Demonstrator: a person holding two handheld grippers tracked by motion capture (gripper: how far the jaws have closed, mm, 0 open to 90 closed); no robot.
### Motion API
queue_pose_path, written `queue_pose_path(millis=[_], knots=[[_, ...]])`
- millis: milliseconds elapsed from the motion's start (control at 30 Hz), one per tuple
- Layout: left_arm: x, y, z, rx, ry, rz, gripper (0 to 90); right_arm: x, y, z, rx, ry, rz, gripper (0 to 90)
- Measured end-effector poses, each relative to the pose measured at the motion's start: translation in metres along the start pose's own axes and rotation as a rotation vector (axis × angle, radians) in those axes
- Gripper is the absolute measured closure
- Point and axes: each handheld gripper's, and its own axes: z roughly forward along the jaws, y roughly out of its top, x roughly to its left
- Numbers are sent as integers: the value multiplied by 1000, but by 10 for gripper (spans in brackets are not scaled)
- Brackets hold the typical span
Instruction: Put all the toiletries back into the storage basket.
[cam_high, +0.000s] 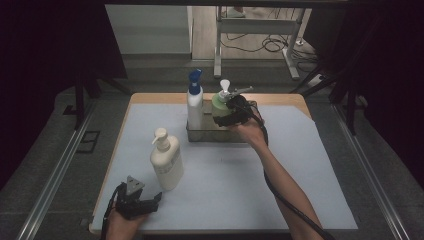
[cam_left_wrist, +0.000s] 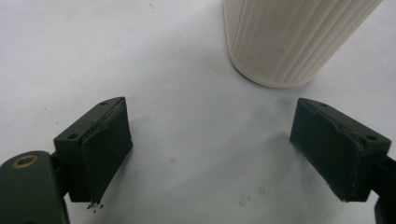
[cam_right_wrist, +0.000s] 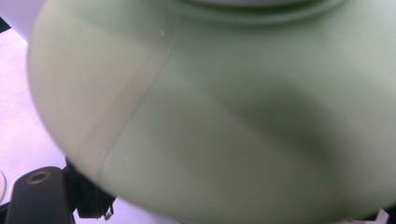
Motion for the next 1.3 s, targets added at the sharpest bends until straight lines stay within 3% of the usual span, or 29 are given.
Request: queue_pose_path(millis=[367,633,867,1100,1300], knots=[[0,0,0,0,1,0,120,-5,-3,3,-14,28,34,115],[0,0,0,0,1,0,120,-6,-5,2,-17,28,10,111],[0,0,0,-1,1,0,120,-7,-10,-7,-19,25,-6,127],[0,0,0,-1,1,0,120,-9,-18,-21,-15,77,7,133],[0,0,0,-1,1,-1,120,-9,-26,-34,-38,80,5,252]])
